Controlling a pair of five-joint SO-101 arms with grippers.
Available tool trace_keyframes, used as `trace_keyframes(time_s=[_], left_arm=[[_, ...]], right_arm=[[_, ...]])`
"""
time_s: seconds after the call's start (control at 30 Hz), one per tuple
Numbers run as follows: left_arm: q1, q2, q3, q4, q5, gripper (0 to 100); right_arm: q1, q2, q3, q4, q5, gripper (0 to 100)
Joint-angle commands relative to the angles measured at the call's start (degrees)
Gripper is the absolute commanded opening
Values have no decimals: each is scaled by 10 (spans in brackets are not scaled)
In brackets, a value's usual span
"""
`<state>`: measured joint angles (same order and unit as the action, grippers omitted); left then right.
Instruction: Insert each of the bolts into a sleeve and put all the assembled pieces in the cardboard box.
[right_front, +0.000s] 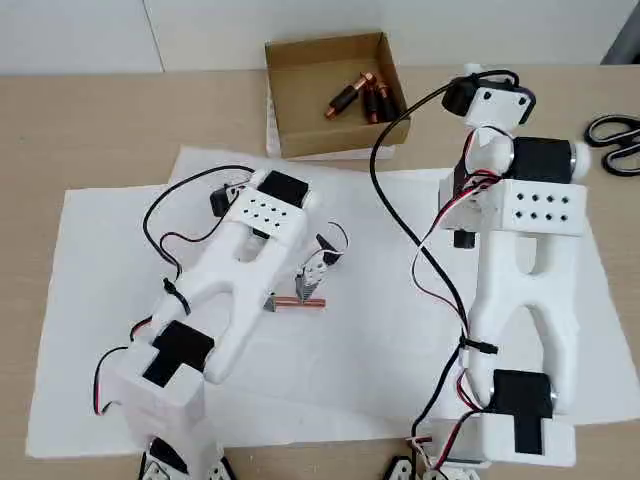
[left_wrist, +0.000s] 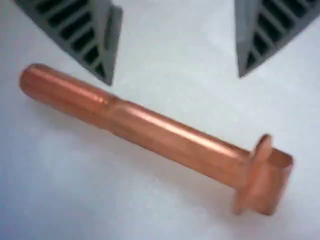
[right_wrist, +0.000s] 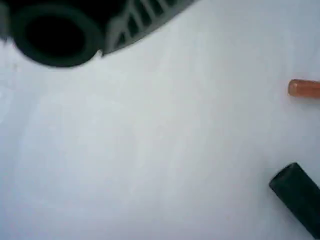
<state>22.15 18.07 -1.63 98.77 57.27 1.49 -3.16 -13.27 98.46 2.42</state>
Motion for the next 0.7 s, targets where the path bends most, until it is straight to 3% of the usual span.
trace_keyframes(time_s=[0.0, 0.53, 0.67], left_arm=[[0, -1, -20, 17, -6, 152], [-40, -4, -103, 17, -13, 148], [-43, -4, -104, 17, -44, 92]], right_arm=[[1, -27, -4, -6, 0, 4], [4, -27, -4, -5, 1, 4], [2, -27, -4, -5, 0, 4]])
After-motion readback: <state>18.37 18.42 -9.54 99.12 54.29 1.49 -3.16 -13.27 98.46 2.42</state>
